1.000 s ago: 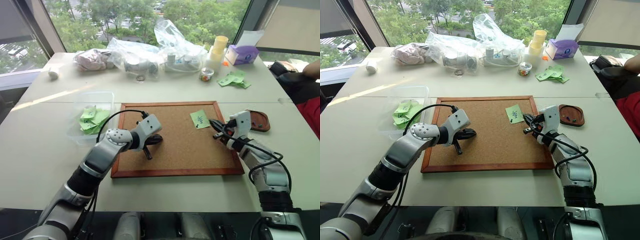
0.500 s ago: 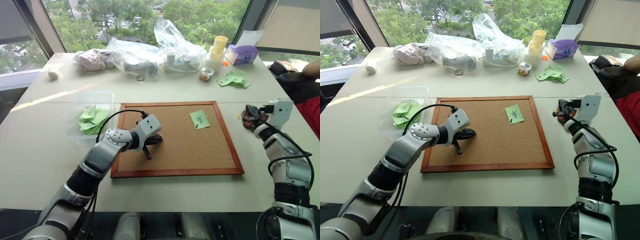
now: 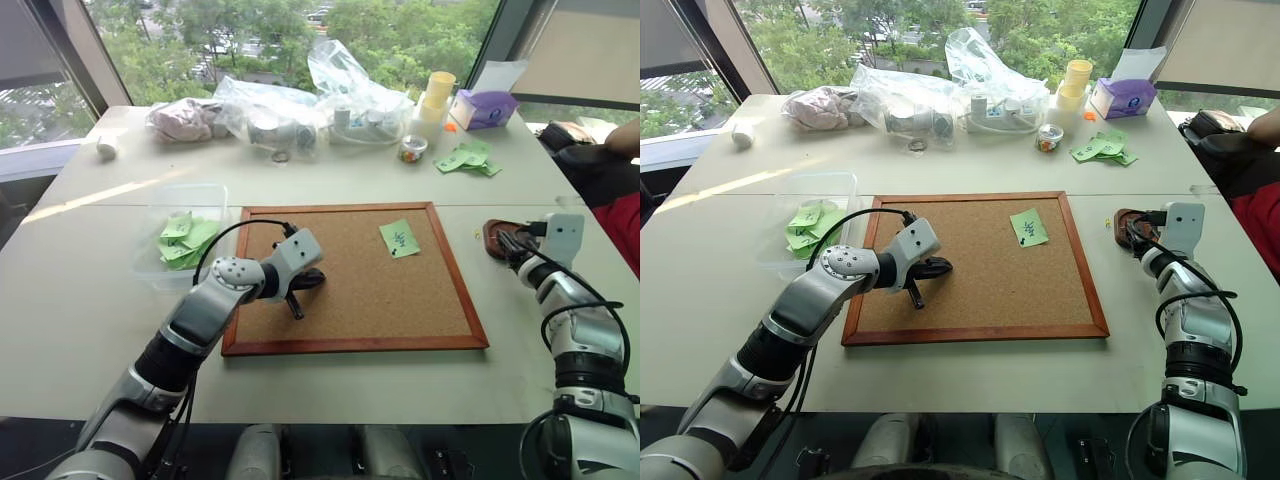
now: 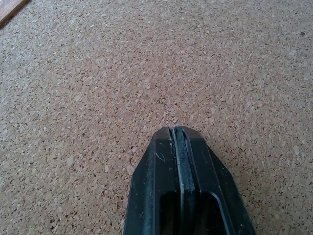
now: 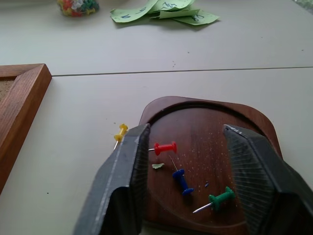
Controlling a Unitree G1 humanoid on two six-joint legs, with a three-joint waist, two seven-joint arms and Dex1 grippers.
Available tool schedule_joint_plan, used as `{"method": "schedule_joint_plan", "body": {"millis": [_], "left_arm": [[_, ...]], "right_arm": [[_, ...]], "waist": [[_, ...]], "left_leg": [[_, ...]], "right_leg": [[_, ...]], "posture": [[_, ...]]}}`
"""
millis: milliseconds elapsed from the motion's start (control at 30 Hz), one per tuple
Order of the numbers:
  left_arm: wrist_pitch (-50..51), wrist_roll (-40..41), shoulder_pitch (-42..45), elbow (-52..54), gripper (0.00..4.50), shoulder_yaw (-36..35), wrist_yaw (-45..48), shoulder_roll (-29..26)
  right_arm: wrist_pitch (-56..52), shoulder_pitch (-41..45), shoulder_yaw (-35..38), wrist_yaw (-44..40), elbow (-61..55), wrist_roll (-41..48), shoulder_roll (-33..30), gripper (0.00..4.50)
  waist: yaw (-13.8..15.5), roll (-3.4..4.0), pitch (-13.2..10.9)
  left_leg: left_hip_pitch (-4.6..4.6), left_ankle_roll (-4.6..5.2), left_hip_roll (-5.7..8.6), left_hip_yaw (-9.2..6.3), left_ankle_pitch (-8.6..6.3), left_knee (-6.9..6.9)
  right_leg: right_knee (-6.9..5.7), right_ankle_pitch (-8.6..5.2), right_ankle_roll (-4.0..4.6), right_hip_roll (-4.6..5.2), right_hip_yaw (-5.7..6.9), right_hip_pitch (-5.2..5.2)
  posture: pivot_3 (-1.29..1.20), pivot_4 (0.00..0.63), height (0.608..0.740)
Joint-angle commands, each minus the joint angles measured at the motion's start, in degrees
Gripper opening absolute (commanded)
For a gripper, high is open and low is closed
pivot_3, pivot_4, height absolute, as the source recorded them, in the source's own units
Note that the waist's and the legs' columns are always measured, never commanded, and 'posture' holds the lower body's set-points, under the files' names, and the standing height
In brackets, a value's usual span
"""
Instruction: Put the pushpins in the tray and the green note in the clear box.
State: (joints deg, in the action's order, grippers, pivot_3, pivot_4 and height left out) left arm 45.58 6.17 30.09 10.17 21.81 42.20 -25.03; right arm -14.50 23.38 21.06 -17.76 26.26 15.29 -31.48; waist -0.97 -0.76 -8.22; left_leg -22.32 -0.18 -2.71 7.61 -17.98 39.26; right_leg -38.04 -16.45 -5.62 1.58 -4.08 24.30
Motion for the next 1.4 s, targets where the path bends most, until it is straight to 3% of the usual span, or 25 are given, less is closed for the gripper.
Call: {"method": "schedule_joint_plan", "body": {"millis": [33, 300, 433, 600, 767, 1233, 1333, 1400], "left_arm": [[0.59, -0.39, -0.60, -0.68, 0.00, 1.79, 0.35, 0.14], [0.39, -0.43, -0.65, -0.68, 0.00, 1.84, 0.53, 0.04], [0.25, -0.39, -0.66, -0.72, 0.00, 1.91, 0.79, -0.11], [0.15, -0.63, -0.64, -0.81, 0.00, 1.91, 0.93, 0.12], [0.43, -0.68, -0.97, -0.48, 0.00, 1.78, 0.82, 0.28], [0.62, -0.70, -1.15, -0.32, 0.00, 1.70, 0.42, 0.65], [0.53, -0.74, -1.17, -0.30, 0.00, 1.76, 0.34, 0.70], [0.44, -0.77, -1.17, -0.39, 0.00, 1.74, 0.33, 0.69]], "right_arm": [[2.19, 1.37, 1.43, 0.52, -0.69, 0.27, -0.69, 4.45], [5.08, 1.54, 2.96, 1.78, -3.98, 1.85, -0.26, 4.45], [-3.50, -4.35, -8.74, -12.52, -23.31, 6.89, 0.41, 4.45], [-10.15, -8.52, -16.81, -16.29, -33.54, 8.31, 2.05, 4.45], [-10.72, -9.32, -20.71, -16.21, -33.36, 6.34, 4.59, 4.45], [-10.89, -5.51, -20.62, -16.72, -24.64, 4.63, 6.19, 4.45], [-12.42, -5.47, -22.12, -17.53, -23.73, 3.67, 5.50, 3.66], [-12.85, -5.69, -22.87, -17.81, -23.40, 2.87, 5.39, 2.75]], "waist": [[-0.02, 0.00, 0.00], [0.00, 0.00, 0.00], [-0.22, 0.05, 0.03], [0.36, 0.05, 0.06], [0.25, 0.04, 0.06], [0.17, 0.04, 0.06], [0.18, 0.03, 0.06], [0.18, 0.00, 0.08]], "left_leg": [[0.00, 0.00, 0.00, 0.00, 0.00, 0.00], [0.00, 0.00, 0.00, 0.00, 0.00, 0.00], [0.02, -0.01, -0.04, -0.04, 0.01, -0.02], [0.09, -0.02, 0.01, -0.11, 0.01, 0.00], [0.02, 0.08, 0.03, -0.10, -0.05, 0.02], [0.03, 0.08, 0.02, -0.09, -0.04, 0.02], [0.03, 0.08, 0.02, -0.10, -0.05, 0.02], [0.03, 0.08, 0.02, -0.10, -0.04, 0.02]], "right_leg": [[0.00, 0.00, 0.00, 0.00, 0.00, 0.00], [0.00, 0.00, 0.00, 0.00, 0.00, 0.00], [-0.01, 0.00, 0.00, -0.04, 0.00, 0.00], [-0.03, 0.00, 0.00, -0.02, 0.04, -0.15], [0.06, 0.00, 0.00, 0.00, 0.03, -0.13], [0.05, 0.00, 0.01, -0.02, 0.03, -0.12], [0.05, 0.00, 0.01, -0.02, 0.03, -0.12], [0.05, 0.00, 0.01, -0.02, 0.03, -0.12]], "posture": [[0.00, 0.150, 0.738], [0.00, 0.150, 0.738], [0.00, 0.150, 0.738], [0.00, 0.150, 0.738], [0.00, 0.150, 0.738], [0.00, 0.150, 0.738], [0.00, 0.150, 0.738], [0.00, 0.150, 0.738]]}}
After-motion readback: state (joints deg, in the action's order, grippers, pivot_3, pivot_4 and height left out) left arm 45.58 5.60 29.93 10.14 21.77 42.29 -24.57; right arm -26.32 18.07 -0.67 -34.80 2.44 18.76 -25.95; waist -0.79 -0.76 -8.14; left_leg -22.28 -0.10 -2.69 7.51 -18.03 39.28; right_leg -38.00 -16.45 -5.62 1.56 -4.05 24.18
